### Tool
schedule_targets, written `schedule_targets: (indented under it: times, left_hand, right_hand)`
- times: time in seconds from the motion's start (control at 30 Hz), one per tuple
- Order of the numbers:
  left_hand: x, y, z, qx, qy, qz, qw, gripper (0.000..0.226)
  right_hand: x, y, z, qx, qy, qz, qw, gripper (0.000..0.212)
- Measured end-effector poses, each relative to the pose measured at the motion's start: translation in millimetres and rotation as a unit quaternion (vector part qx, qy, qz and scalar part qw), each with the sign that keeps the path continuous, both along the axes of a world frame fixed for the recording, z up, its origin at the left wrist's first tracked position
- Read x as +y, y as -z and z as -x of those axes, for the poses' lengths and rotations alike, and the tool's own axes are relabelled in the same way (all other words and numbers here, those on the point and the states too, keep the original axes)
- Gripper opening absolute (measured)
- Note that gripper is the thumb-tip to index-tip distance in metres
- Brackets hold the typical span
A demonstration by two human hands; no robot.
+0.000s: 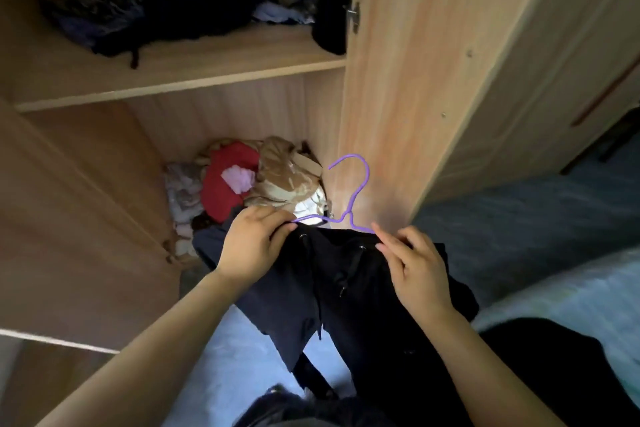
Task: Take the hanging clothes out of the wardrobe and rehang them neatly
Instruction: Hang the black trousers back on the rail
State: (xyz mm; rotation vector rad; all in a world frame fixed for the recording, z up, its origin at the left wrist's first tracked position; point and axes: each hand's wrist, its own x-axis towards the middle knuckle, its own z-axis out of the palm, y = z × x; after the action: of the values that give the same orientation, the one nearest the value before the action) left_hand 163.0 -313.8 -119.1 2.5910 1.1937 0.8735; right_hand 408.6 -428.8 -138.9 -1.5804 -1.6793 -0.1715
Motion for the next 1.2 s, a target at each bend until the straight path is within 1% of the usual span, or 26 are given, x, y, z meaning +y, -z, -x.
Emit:
schedule_targets:
  times: [0.17,0.27,0.4,0.57,0.73,0.87,0.97,1.07,1.2]
  left_hand:
    - [59.3,-34.2,65.3,-0.023,-0.048,-0.024,0.998,0.031]
    - [89.9,-58.5,90.0,-0.031,-0.068,-0.049,0.996,0.035]
    - [145.7,-99.9,107.8,-0.046,-0.099,-0.105,0.988,0.034]
    - [230.3,-167.6,107.1,-0.078,-0.114,-0.181,0.974,0.03]
    - [332.2,-245.6,91.1,-0.121,-0.126,-0.264,0.949,0.029]
    - [406.8,-328.9,71.4,-0.147,-0.124,-0.323,0.927,0.031]
    - [457.8,-389.5,56.2,-0.17,-0.122,-0.359,0.909,0.036]
    - [505.2,-448.6,42.5,-0.194,-0.118,-0.382,0.896,0.041]
    - [557.1,-520.0,22.4,-0.23,-0.094,-0.385,0.889,0.037]
  right_hand:
    - [83.4,-37.8,55.0,0.002,-0.043,-0.044,0.998,0.031]
    - [131.2,-63.8,75.4,-0.016,-0.062,-0.071,0.995,0.03]
    - [201.5,-106.1,89.3,-0.04,-0.072,-0.117,0.99,0.029]
    - [294.4,-172.2,93.7,-0.06,-0.062,-0.191,0.978,0.029]
    - [395.7,-256.2,82.0,-0.078,-0.062,-0.248,0.963,0.031]
    - [471.2,-342.6,64.0,-0.1,-0.054,-0.305,0.946,0.033]
    - [519.0,-409.5,48.9,-0.124,-0.048,-0.339,0.931,0.03]
    - [556.8,-471.9,34.6,-0.172,-0.027,-0.359,0.917,0.035]
    - [591.0,-537.5,15.3,-0.208,0.017,-0.381,0.901,0.042]
